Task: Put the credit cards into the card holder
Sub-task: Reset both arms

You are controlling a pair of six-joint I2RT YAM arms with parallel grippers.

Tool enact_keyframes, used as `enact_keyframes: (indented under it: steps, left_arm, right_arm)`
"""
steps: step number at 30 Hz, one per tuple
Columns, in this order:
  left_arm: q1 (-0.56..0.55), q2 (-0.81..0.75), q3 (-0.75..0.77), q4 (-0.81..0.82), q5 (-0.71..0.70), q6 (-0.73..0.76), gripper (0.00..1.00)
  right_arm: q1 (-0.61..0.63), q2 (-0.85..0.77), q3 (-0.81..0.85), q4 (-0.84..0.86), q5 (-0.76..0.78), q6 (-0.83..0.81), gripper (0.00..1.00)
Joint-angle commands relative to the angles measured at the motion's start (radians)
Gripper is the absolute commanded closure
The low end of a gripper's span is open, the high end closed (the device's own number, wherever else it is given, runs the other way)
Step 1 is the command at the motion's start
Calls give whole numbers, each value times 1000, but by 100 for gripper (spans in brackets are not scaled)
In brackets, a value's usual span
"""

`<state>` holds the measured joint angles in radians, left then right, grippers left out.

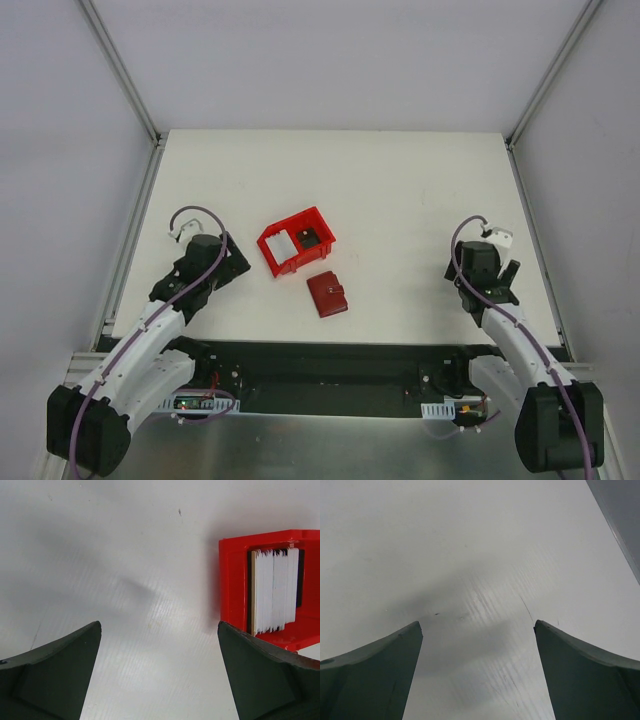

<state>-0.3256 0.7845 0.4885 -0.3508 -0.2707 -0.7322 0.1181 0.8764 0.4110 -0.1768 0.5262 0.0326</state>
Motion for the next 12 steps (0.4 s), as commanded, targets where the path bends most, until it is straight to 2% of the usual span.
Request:
enact_keyframes:
  steps: [1,3,4,6,10,12]
  left_arm:
    - [3,-11,36,-20,-27,33,1]
    - [3,-17,30,-13,-25,31,1]
    - [3,-19,30,-13,-28,36,1]
    - [3,-28,25,-10,-33,39,1]
    - [3,-79,-10,48,-38,53,1]
    - [3,-103,-19,50,-82,22,1]
  right_arm:
    - [-3,30,-75,267,84,-89,4]
    - [-8,88,-121,438,89,-115,4]
    - [-8,116,-92,410,84,-102,4]
    - [-9,159,-90,492,95,-118,4]
    - [-12,232,-141,813,80,-207,4]
    - [-14,297,-127,907,64,-247,4]
